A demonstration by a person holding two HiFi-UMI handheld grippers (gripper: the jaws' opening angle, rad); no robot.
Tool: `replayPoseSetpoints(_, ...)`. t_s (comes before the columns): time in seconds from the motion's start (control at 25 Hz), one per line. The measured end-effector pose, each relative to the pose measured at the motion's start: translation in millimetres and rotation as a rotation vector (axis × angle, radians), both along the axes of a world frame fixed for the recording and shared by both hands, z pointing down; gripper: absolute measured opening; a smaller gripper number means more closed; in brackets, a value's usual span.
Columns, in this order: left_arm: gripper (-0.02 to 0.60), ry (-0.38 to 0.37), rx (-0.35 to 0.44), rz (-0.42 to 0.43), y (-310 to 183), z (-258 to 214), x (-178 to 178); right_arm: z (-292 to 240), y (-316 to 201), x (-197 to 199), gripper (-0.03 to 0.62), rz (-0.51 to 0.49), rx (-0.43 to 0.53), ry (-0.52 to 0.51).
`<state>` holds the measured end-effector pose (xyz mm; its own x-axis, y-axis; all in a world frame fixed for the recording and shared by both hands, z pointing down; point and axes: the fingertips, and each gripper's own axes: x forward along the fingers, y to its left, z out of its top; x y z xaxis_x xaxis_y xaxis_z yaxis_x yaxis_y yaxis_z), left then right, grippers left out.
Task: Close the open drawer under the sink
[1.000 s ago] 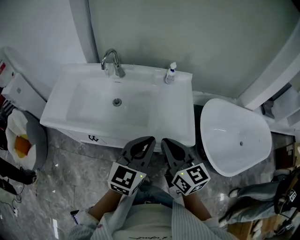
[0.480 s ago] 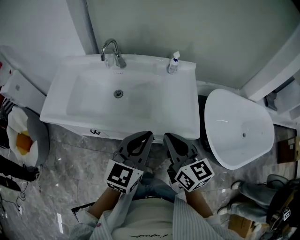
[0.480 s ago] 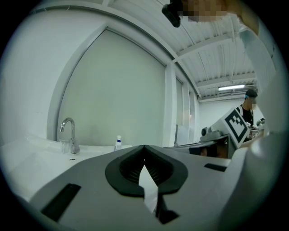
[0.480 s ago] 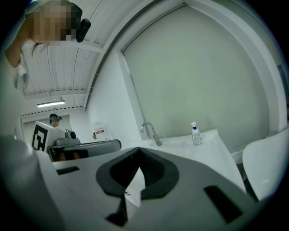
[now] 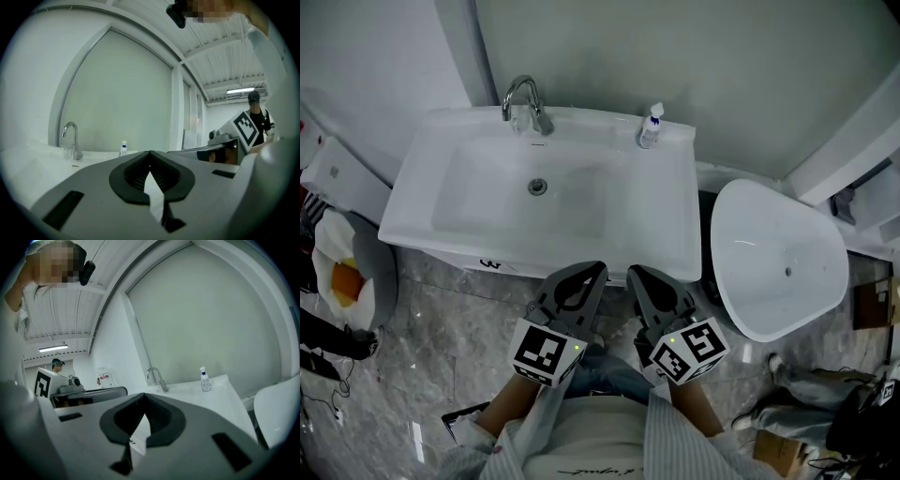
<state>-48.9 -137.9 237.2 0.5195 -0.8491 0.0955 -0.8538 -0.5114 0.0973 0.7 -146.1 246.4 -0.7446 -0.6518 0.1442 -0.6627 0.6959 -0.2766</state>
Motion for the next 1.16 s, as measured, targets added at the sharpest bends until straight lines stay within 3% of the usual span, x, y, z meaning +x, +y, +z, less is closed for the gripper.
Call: replayPoseSetpoints(1.16,0.015,-0.012,-0.024,-0.005,5.2,11.1,-5.6,14.2,5.3,-5.2,0.009,-0.004,-0.046,0.005)
